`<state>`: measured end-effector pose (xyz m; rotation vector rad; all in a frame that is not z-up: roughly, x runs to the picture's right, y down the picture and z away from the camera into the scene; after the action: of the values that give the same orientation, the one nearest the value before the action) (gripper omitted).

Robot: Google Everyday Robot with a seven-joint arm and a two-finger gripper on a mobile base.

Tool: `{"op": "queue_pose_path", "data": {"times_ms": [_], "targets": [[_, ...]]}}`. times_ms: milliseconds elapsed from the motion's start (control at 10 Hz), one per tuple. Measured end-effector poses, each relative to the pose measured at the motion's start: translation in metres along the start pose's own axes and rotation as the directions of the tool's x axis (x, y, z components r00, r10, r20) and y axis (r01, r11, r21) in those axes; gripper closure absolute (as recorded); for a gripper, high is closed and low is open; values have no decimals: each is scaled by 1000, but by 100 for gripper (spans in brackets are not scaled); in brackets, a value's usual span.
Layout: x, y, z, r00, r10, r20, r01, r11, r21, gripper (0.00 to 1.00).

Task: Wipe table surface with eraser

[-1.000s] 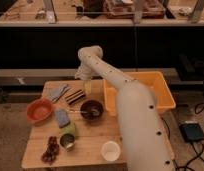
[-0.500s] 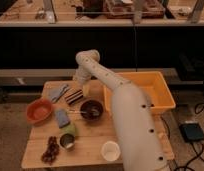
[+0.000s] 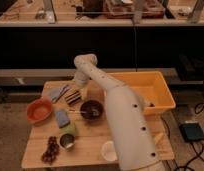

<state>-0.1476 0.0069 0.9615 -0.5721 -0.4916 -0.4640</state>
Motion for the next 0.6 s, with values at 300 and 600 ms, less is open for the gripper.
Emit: {"op": "queue_pose_path", "data": {"times_ms": [300, 600], "targets": [[-13, 4, 3, 1000, 0, 5, 0, 1000, 2, 20], [-22, 7, 14, 1000, 5, 19, -5, 1000, -10, 31]]}}
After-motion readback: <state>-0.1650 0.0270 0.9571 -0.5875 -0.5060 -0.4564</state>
